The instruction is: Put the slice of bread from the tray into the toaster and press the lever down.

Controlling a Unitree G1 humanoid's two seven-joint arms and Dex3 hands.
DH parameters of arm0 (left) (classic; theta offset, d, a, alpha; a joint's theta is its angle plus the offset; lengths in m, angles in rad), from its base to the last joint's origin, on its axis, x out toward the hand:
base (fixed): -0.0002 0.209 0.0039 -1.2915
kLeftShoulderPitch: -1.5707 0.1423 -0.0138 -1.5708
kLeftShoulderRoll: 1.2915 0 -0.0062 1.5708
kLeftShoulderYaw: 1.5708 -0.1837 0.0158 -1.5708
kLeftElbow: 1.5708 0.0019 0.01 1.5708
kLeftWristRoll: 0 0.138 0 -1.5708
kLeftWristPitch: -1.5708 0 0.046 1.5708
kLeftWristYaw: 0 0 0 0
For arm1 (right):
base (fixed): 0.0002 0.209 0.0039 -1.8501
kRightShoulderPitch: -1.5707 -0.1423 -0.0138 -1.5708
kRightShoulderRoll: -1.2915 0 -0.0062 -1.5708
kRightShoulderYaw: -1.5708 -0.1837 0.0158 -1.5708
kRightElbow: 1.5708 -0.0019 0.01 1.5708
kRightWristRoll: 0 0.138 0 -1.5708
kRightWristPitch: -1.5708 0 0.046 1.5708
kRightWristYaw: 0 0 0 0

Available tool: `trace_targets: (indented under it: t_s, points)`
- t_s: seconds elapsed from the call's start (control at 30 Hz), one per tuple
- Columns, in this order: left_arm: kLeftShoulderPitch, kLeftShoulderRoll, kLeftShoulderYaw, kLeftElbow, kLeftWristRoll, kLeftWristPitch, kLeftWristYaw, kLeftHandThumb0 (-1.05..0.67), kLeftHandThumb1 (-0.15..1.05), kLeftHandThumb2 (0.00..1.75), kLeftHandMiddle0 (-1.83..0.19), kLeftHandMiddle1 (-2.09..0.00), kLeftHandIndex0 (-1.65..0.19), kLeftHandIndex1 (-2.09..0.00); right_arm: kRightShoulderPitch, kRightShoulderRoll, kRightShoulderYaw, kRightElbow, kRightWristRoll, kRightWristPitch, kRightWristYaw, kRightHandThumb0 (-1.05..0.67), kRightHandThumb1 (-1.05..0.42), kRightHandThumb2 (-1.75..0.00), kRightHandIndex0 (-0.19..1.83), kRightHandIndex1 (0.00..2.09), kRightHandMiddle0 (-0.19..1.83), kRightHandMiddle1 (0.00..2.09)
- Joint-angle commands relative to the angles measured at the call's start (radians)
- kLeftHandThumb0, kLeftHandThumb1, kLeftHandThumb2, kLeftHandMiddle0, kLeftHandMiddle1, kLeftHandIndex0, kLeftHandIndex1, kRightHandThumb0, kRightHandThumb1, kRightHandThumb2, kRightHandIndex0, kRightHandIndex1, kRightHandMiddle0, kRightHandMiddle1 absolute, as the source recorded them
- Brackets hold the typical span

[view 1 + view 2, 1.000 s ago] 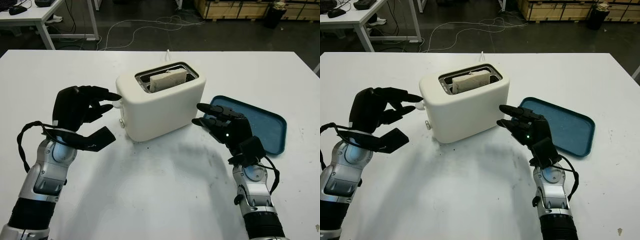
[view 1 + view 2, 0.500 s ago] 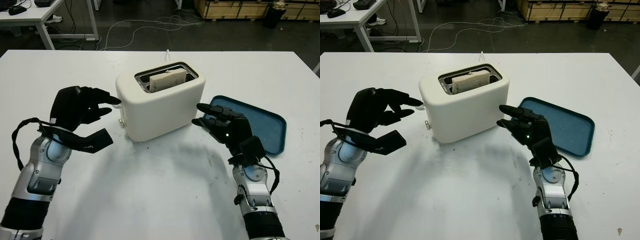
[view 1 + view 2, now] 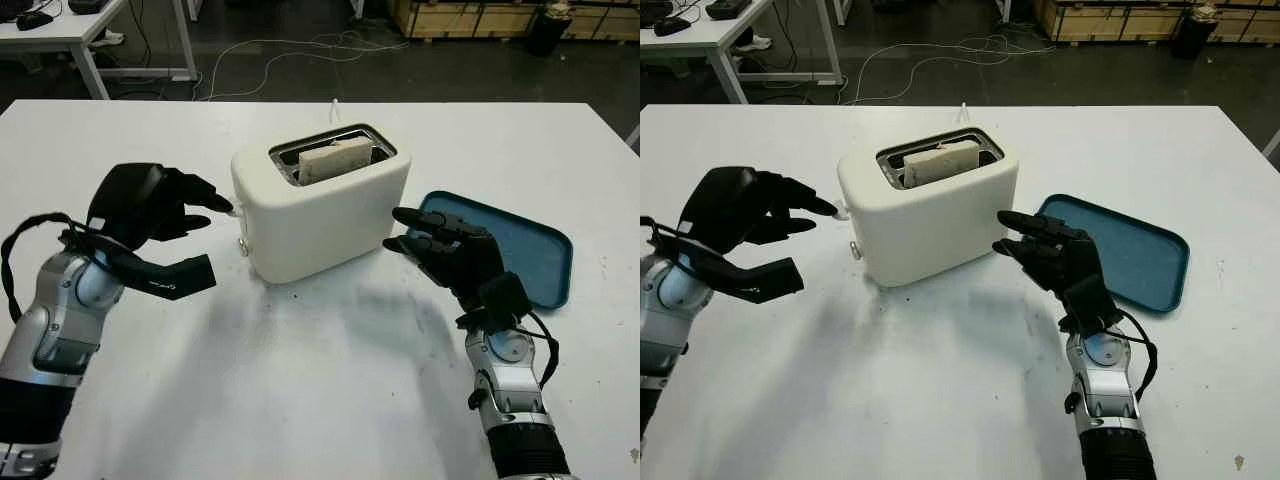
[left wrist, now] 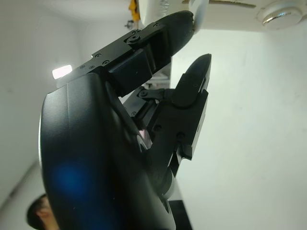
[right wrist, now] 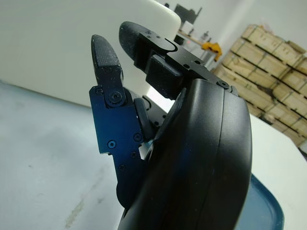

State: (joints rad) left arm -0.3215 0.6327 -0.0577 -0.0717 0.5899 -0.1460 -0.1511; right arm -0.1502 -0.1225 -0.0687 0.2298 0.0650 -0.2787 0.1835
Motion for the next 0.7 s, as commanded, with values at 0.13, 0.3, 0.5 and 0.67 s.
trace_targets:
  t_s: [0.13, 0.3, 0.5, 0.67]
  points:
    - [-0.068, 0.045, -0.019, 0.006, 0.012, -0.037, -0.059, -0.18, 0.78, 0.00, -0.91, -1.33, -1.28, -0.02, 0.002, -0.002, -0.001, -0.006, 0.007, 0.007, 0.004, -0.48, -0.91, 0.00, 1.08, 0.25, 1.06, 0.00]
    - [-0.106, 0.050, -0.026, 0.014, -0.001, -0.051, -0.097, -0.18, 0.76, 0.00, -0.96, -1.28, -1.31, -0.02, 0.003, -0.003, -0.001, -0.004, 0.002, 0.003, 0.000, -0.48, -0.91, 0.00, 1.08, 0.25, 1.06, 0.00]
    - [-0.131, 0.044, -0.041, 0.038, 0.009, -0.059, -0.117, -0.18, 0.74, 0.00, -0.97, -1.32, -1.32, -0.02, 0.006, -0.004, -0.001, -0.008, 0.004, 0.005, 0.002, -0.46, -0.91, 0.00, 1.08, 0.25, 1.05, 0.00]
    - [-0.145, 0.049, -0.059, 0.069, 0.023, -0.074, -0.111, -0.17, 0.73, 0.00, -0.96, -1.35, -1.32, -0.02, 0.007, -0.001, -0.003, -0.010, 0.010, 0.011, 0.004, -0.47, -0.91, 0.00, 1.08, 0.25, 1.05, 0.00]
